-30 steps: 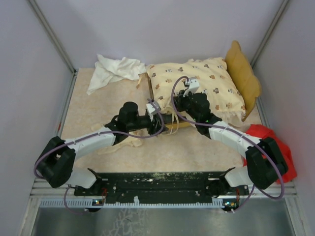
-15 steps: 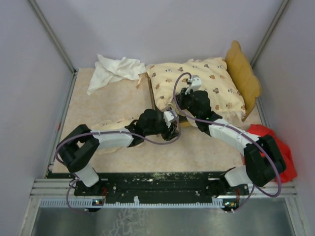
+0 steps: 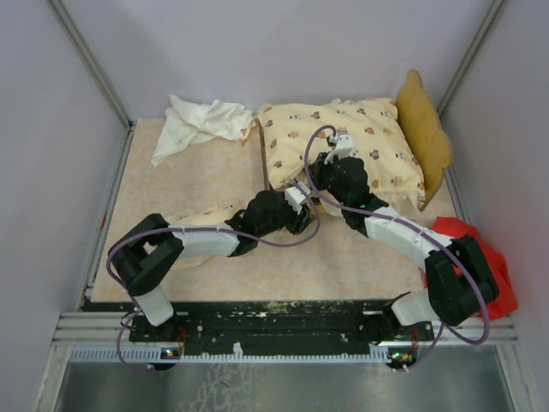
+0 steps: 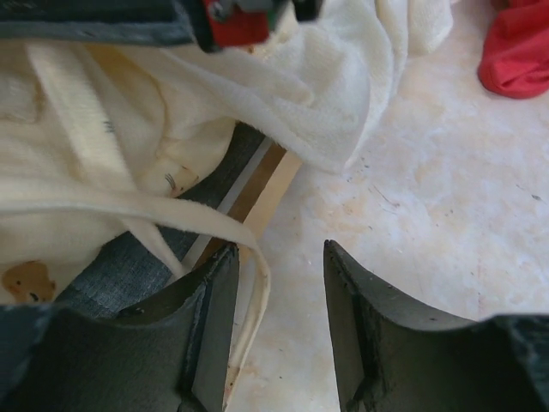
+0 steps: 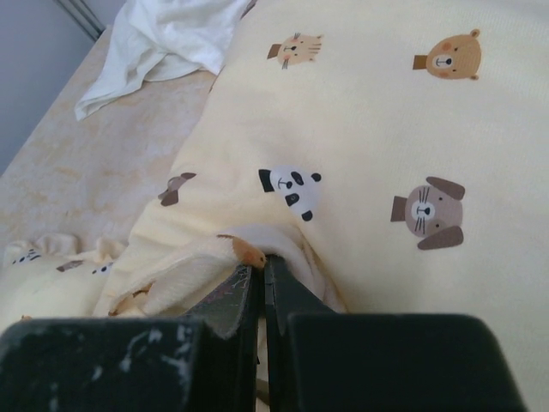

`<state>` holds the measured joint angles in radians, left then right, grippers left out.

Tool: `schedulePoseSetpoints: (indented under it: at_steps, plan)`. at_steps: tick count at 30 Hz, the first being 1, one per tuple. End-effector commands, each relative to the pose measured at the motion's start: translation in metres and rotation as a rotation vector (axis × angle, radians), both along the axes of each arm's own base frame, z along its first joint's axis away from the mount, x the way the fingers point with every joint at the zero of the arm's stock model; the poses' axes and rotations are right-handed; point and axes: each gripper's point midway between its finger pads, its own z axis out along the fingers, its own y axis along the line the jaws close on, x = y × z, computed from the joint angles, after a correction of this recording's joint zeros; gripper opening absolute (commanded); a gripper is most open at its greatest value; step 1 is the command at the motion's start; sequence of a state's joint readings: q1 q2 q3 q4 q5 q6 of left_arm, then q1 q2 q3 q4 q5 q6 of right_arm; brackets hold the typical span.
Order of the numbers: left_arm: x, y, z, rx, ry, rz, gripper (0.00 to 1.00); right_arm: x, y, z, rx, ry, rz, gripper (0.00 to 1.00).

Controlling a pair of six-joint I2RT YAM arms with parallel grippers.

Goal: Set up the pet bed

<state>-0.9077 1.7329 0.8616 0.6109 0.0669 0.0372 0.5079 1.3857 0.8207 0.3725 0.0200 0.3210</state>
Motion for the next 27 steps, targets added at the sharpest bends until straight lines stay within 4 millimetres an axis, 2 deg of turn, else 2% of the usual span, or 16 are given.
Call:
schedulePoseSetpoints:
  at_steps: [1, 5, 7, 8, 11, 12, 17, 22, 27]
  plan:
    - [0.031, 0.004, 0.036, -0.097, -0.097, 0.135, 0.50, 0.005, 0.000, 0.031, 0.063, -0.069, -0.008, 0.00]
    - [0.040, 0.002, 0.037, -0.114, -0.080, 0.181, 0.47, 0.005, 0.001, 0.034, 0.072, -0.070, 0.000, 0.00]
    - [0.043, 0.001, 0.037, -0.118, -0.068, 0.199, 0.39, 0.003, 0.000, 0.036, 0.071, -0.073, 0.000, 0.00]
    - [0.045, 0.001, 0.039, -0.123, -0.065, 0.209, 0.34, 0.003, -0.001, 0.037, 0.069, -0.074, -0.002, 0.00]
    - [0.047, 0.003, 0.046, -0.144, -0.063, 0.229, 0.07, 0.003, -0.005, 0.037, 0.064, -0.073, -0.009, 0.00]
    - [0.046, 0.003, 0.050, -0.150, -0.063, 0.226, 0.01, 0.003, -0.006, 0.036, 0.060, -0.072, -0.010, 0.00]
    - [0.019, 0.006, 0.079, -0.173, -0.045, 0.124, 0.00, 0.012, -0.029, 0.029, 0.030, -0.071, -0.069, 0.00]
    - [-0.009, 0.022, 0.104, -0.164, -0.074, 0.003, 0.00, 0.026, -0.044, 0.033, -0.040, -0.115, -0.076, 0.00]
    - [0.003, 0.037, 0.121, -0.123, -0.154, -0.068, 0.00, 0.031, -0.052, 0.034, -0.073, -0.128, -0.081, 0.00]
